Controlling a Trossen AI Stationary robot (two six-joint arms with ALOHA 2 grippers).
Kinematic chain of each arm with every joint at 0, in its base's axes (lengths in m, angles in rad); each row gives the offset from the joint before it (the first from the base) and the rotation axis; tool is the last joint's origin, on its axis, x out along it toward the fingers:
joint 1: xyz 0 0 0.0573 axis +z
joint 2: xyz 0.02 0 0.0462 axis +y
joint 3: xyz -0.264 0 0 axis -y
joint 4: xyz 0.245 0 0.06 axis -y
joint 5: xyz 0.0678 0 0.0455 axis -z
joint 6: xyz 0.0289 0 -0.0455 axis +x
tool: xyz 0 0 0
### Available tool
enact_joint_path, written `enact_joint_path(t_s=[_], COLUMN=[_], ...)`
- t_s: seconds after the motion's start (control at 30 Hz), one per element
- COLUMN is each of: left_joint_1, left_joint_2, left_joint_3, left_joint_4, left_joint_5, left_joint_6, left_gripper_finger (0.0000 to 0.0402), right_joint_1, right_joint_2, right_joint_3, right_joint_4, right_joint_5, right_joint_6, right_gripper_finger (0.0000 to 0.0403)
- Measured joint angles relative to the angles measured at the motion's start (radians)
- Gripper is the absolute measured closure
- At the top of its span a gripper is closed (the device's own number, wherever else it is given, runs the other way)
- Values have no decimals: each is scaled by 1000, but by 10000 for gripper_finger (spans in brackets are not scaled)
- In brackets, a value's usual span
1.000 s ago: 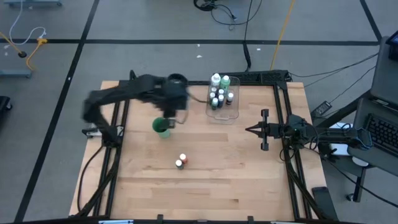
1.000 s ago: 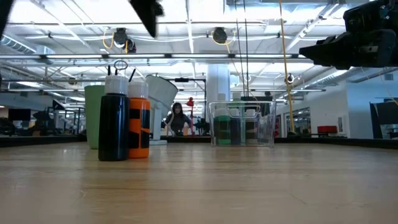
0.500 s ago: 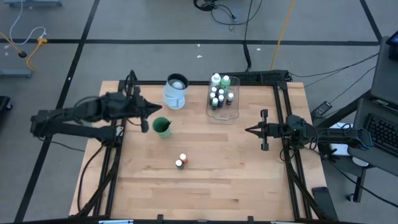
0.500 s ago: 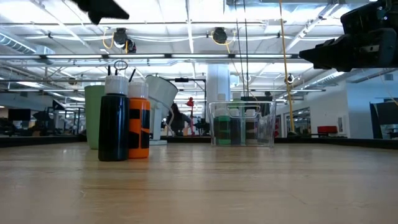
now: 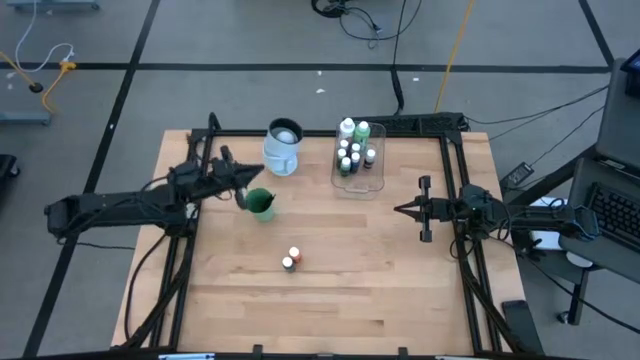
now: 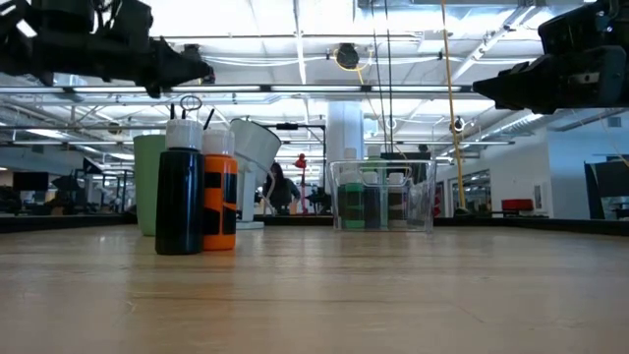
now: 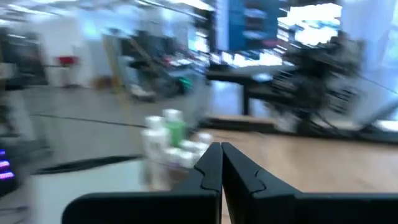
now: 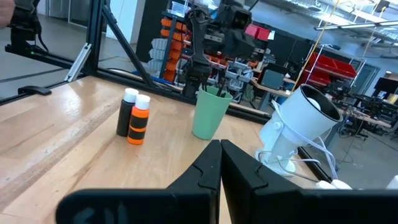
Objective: Pick & Place Paint Supplies
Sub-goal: Put the orange paint bottle into the transparent bin
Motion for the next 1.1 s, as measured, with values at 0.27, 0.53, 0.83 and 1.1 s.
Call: enact_joint_path(t_s=[0.27,0.53,0.83,1.1], left_joint_1=[52,-22,-44,-44], left_joint_2=[-26,-27,-27,-27], left_joint_3=[-57,-133,-152,-152], left_joint_4=[61,85,125,129], left_joint_5=[92,92,88,88], left_joint_6=[0,67,113,111], left_gripper_finger=[401,398,395,384], right_joint_1=[0,0,28,41], right_joint_2=[1,2,62,368], right_joint_3=[0,0,11,211], right_joint_4=[0,51,244,144], right_joint_5=[0,-33,72,154], right_joint_6=[-26,-109,-78,80], right_gripper_finger=[399,399,399,402])
